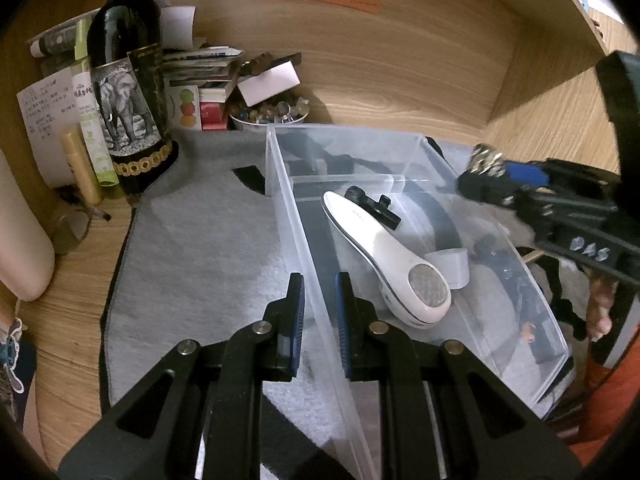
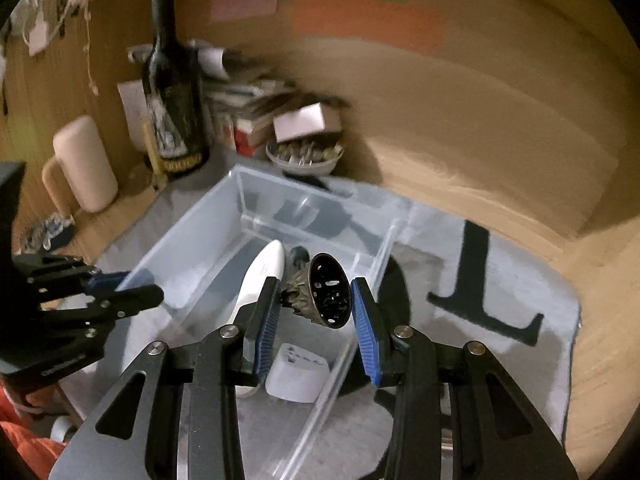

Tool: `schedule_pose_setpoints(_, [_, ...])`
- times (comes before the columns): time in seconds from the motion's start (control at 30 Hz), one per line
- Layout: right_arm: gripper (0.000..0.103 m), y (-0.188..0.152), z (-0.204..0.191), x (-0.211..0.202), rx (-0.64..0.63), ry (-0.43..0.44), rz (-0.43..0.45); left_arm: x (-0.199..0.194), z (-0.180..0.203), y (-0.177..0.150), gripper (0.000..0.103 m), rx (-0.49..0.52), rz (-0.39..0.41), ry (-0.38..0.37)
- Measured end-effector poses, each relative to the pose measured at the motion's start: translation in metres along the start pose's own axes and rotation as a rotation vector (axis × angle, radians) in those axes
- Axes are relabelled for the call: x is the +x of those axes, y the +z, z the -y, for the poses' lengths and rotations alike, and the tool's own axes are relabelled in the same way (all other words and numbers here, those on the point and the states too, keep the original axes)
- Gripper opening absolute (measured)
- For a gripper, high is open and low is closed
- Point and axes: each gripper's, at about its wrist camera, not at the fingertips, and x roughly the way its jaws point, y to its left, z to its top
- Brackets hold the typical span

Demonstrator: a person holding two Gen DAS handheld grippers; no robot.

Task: Organize rigid objects
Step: 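Lower the black-and-gold cylinder into the clear box and release it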

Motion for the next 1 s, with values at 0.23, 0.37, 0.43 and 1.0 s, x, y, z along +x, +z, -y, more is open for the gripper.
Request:
schedule_pose_setpoints(0.23, [0.033,0.002,-0.002,0.020,-0.034,0.010,-0.079,0.001,0.000,-0.001,0.016,-0.002,-0.004,-0.003])
schedule_pose_setpoints(0.37, [0.034,0.001,0.000,0.021,-0.024,0.005,-0.078,0.003,-0.001,-0.002,0.016,-0.014,-0.004,-0.003])
schedule_pose_setpoints(0.43, [0.037,0.000,0.001,0.017,-0.015,0.011,-0.066,0.003,-0.002,-0.002,0.016,-0.020,-0.005,-0.005])
schedule_pose_setpoints(1.0, [0.058,-0.016,0.037,-0.065,0.090,-0.112,0.104,0.003,-0.001,-0.004,0.016,-0.014,-0.017,0.007])
